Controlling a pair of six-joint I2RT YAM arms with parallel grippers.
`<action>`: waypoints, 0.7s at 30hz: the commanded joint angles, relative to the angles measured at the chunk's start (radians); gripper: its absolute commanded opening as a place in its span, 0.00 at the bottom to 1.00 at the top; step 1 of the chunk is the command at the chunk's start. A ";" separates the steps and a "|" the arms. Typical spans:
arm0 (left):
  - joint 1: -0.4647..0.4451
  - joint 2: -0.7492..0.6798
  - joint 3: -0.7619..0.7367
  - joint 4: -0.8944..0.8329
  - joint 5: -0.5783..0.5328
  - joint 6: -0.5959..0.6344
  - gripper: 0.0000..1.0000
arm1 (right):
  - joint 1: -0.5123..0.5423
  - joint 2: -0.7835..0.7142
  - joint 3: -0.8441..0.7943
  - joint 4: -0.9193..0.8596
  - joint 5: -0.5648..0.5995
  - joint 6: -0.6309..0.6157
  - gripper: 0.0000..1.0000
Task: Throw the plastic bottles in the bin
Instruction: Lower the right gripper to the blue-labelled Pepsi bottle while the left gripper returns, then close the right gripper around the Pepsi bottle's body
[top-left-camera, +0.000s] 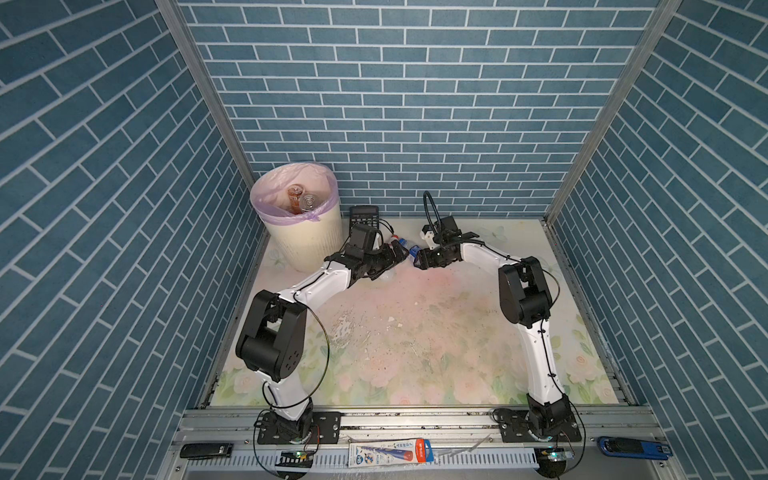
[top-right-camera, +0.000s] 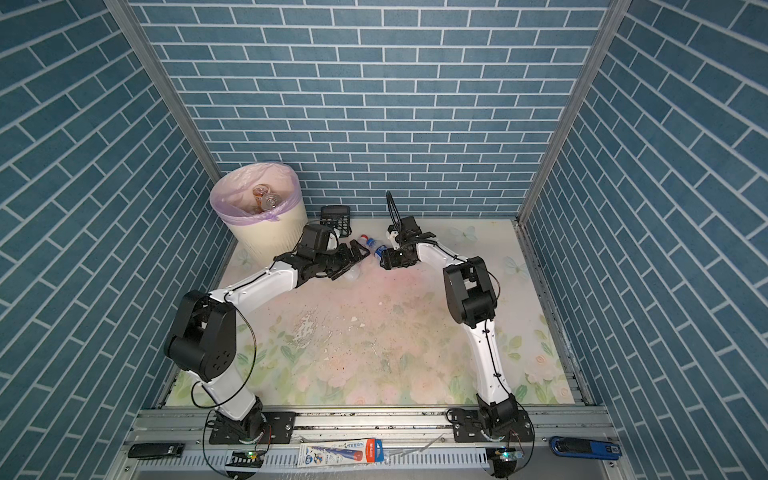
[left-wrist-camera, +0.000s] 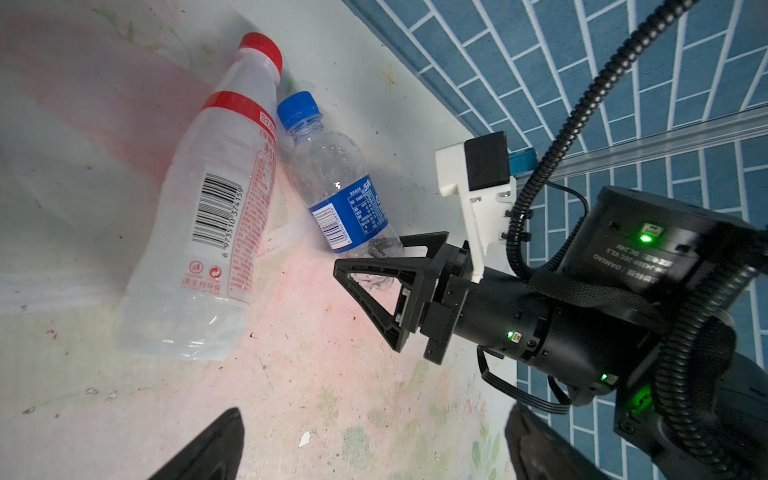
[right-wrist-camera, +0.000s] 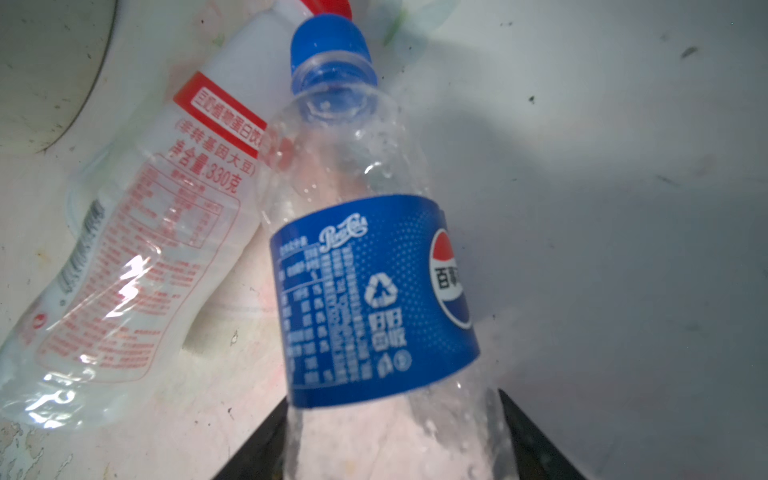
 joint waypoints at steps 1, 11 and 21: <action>0.007 -0.041 -0.034 0.012 0.016 -0.003 0.99 | 0.005 0.024 0.050 -0.051 0.036 -0.030 0.66; 0.008 -0.143 -0.165 0.053 -0.022 -0.021 0.99 | 0.006 -0.050 -0.071 -0.019 0.044 -0.006 0.49; -0.004 -0.136 -0.176 0.091 -0.014 -0.059 0.99 | 0.015 -0.226 -0.270 0.041 0.054 0.027 0.42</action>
